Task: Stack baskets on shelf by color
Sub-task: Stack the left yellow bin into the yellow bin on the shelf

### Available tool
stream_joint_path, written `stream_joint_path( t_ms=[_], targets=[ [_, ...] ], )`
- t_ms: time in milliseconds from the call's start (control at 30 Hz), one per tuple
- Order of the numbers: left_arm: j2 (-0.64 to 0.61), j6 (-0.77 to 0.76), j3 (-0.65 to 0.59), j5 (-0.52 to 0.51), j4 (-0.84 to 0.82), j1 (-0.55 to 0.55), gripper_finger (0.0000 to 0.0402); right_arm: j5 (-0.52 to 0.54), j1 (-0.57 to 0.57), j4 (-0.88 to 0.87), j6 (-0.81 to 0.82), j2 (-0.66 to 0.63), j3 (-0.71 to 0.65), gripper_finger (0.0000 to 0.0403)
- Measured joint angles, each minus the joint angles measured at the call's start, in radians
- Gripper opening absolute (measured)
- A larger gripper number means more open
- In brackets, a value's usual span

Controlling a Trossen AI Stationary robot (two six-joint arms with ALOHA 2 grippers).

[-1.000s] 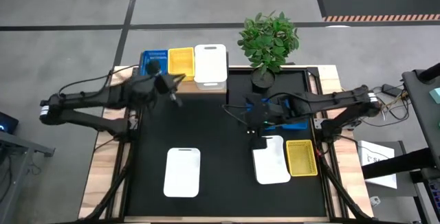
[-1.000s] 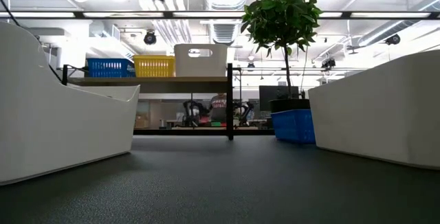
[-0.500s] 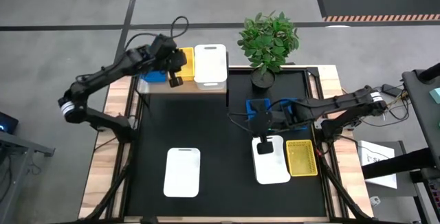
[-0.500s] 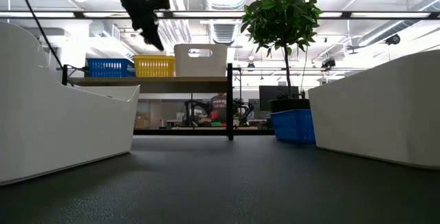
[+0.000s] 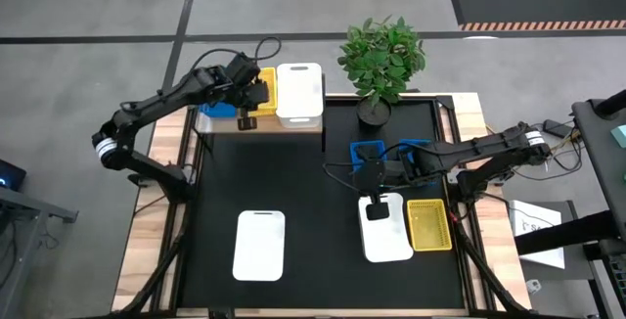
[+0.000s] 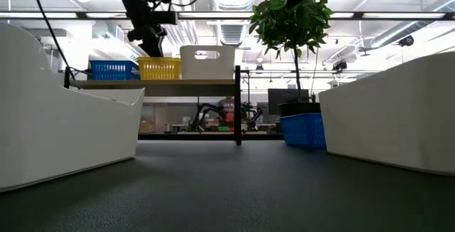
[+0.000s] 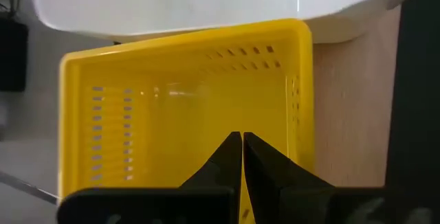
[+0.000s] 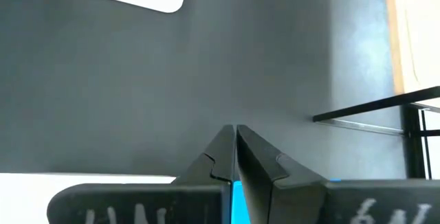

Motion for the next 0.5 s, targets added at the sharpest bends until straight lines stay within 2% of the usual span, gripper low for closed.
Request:
stream_joint_path(
  t_ms=[500],
  targets=[
    [-0.08,-0.012,-0.01,0.0,-0.05,0.0,0.0,0.0,0.0,0.0,0.01,0.0,0.0,0.0009]
  ],
)
